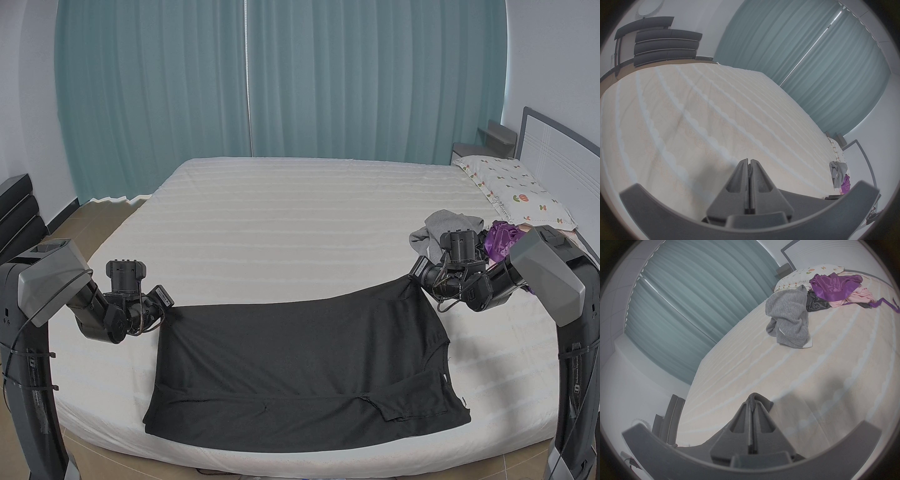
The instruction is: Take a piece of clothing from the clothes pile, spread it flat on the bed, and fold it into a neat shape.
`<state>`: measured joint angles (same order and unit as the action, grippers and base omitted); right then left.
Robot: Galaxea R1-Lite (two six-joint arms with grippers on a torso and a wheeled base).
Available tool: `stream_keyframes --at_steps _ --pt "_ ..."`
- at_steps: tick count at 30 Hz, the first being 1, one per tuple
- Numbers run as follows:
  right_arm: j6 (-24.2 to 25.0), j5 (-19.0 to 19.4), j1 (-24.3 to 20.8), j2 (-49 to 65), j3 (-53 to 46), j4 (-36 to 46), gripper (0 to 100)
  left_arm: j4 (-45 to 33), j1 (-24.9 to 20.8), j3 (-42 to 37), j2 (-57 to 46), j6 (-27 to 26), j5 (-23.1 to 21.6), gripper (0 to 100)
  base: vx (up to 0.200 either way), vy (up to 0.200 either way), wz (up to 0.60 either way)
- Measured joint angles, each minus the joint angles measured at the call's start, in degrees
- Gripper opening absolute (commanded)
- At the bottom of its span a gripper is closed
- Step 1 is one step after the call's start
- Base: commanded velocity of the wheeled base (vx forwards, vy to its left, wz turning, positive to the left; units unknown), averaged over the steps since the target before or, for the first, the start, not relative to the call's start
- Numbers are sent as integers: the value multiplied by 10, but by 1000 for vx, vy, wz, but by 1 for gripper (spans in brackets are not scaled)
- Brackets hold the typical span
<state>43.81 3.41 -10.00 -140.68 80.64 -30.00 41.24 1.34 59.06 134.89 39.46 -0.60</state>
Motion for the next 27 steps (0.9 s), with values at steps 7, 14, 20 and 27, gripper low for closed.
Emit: stream_keyframes --at_steps 7,14,20,27 --pt "7 0 0 7 -20 -8 0 18 -7 -16 -1 0 2 0 0 0 0" --pt "4 -1 1 15 -40 -2 0 20 -5 -24 -3 1 10 0 0 0 0" --pt "1 1 6 27 -58 1 0 20 -5 -47 -12 -2 11 0 0 0 0" --pt "-1 4 7 42 -86 5 0 16 -7 -74 -34 -8 10 0 0 0 0"
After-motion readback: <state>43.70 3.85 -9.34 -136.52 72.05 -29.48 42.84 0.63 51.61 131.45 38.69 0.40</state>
